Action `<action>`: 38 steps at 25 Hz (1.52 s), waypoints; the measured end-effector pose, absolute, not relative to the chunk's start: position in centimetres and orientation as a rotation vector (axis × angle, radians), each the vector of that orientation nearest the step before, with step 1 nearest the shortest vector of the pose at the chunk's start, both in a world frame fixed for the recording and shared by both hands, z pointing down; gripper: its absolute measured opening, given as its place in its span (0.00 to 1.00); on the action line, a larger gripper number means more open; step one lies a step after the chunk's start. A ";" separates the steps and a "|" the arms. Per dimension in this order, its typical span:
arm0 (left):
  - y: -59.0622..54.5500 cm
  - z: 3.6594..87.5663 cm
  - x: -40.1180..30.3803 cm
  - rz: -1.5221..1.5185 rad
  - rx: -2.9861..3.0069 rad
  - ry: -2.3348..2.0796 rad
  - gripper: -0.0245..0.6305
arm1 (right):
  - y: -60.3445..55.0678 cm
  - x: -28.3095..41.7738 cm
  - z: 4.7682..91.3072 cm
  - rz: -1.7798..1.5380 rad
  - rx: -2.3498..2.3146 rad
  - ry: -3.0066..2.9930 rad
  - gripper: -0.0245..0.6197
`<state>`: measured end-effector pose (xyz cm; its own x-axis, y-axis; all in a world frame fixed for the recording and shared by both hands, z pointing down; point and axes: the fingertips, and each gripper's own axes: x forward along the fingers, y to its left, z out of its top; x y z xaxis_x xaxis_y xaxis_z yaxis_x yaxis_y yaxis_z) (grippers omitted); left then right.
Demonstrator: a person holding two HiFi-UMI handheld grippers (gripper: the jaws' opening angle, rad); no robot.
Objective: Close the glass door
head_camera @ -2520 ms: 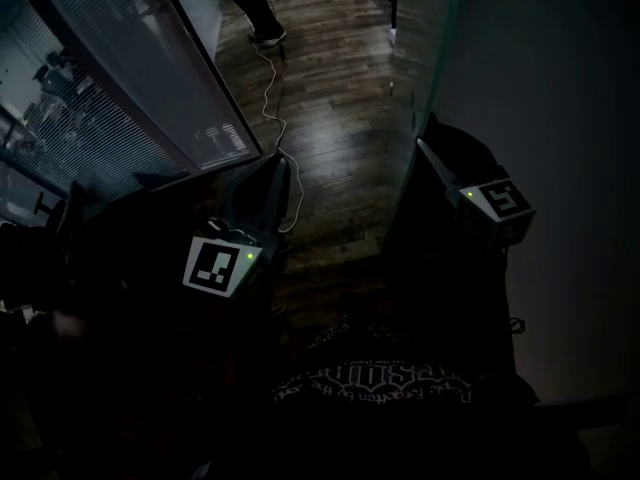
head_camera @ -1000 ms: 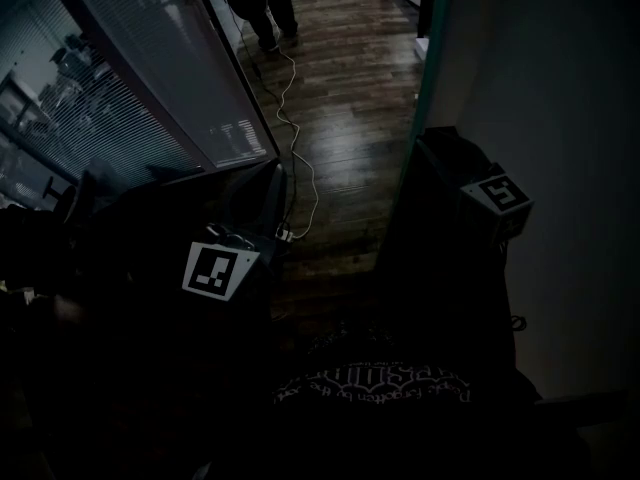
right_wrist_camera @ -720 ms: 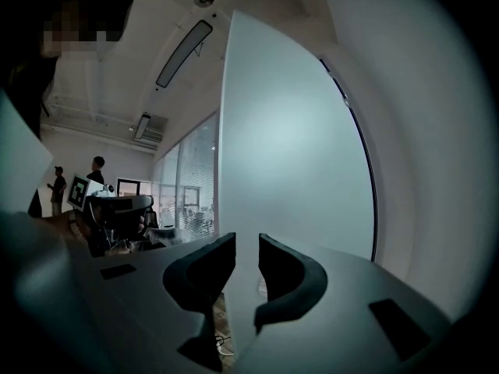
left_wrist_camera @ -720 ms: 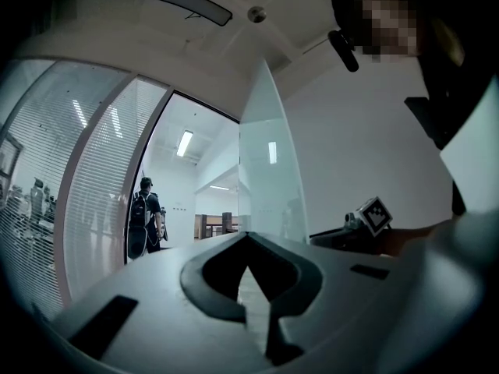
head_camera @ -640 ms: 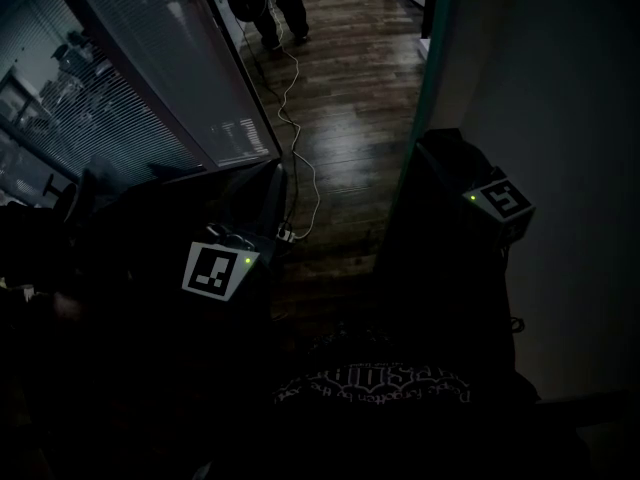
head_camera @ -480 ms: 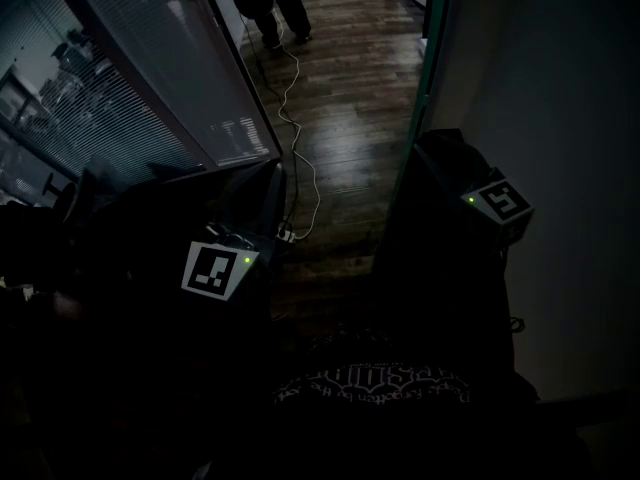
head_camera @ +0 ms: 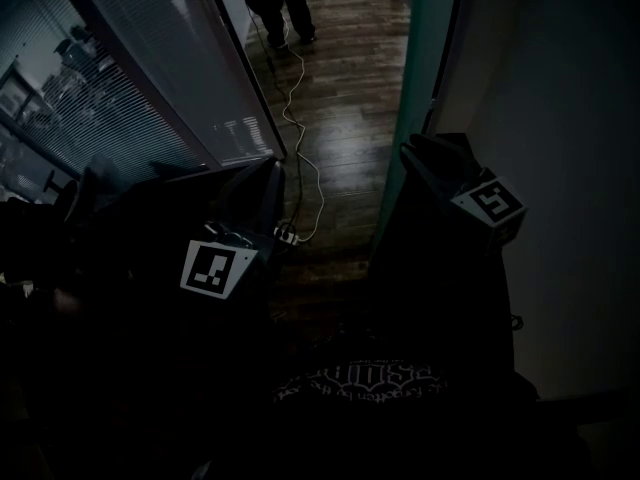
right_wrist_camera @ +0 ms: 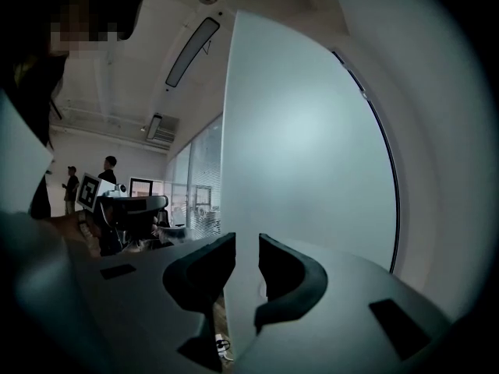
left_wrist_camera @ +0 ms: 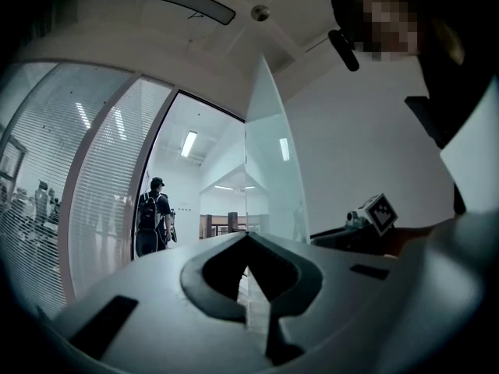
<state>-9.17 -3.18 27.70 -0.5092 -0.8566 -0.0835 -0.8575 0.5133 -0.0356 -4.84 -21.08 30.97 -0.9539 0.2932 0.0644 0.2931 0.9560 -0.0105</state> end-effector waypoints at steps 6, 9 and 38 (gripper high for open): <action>-2.6 27.2 -11.0 0.011 -1.479 2.660 0.04 | -19.8 -7.0 30.7 -0.034 -0.510 -3.029 0.16; -2.4 27.1 -11.9 0.013 -1.466 2.661 0.04 | -19.3 -8.1 30.8 -0.045 -0.531 -3.029 0.18; 2.2 28.0 -18.8 0.030 -1.372 2.713 0.04 | -20.7 -18.3 38.3 -0.169 -0.449 -2.853 0.22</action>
<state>-18.81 2.24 27.98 -0.5888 -0.8022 -0.0988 -0.8042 0.5937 -0.0282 -18.33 -20.73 38.26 -0.9218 0.2870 0.2608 0.3158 0.9458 0.0754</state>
